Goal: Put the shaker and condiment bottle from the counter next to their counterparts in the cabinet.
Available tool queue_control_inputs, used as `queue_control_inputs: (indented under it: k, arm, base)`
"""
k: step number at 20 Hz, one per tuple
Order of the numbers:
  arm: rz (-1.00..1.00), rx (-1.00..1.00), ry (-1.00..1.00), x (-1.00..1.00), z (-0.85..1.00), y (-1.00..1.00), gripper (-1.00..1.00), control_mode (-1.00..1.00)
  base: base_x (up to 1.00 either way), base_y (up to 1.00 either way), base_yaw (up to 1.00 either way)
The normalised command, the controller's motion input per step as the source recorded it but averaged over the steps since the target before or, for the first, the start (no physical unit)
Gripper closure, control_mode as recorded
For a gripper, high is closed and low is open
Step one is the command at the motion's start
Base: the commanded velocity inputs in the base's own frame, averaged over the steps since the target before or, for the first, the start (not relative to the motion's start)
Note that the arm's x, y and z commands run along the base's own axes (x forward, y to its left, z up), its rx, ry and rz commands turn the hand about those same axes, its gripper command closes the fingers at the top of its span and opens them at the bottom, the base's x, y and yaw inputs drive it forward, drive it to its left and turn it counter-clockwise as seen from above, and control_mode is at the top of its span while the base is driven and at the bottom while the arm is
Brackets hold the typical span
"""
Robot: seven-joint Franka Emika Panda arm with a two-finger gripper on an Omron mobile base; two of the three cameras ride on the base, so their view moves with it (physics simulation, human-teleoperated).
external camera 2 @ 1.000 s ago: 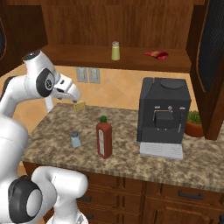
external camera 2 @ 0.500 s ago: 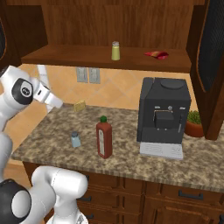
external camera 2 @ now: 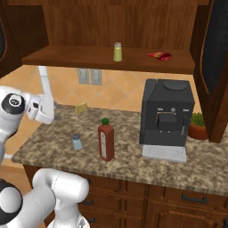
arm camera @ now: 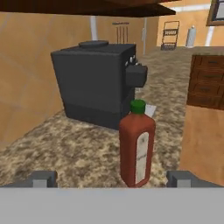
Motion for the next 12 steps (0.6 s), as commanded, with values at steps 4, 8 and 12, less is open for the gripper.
queue_control_inputs:
  k: [4, 8, 12]
  arm:
    - [-0.35, -0.03, -0.24, 0.0, -0.42, 0.03, -1.0, -1.0]
    - [-0.22, 0.0, -0.15, -0.01, -0.35, 0.0, -1.0, -1.0]
    - [-0.05, 0.0, 0.0, -0.02, -0.17, 0.0, -1.0, -1.0]
  base:
    - [0.0, 0.0, 0.0]
    - [0.0, 0.0, 0.0]
    - [0.0, 0.0, 0.0]
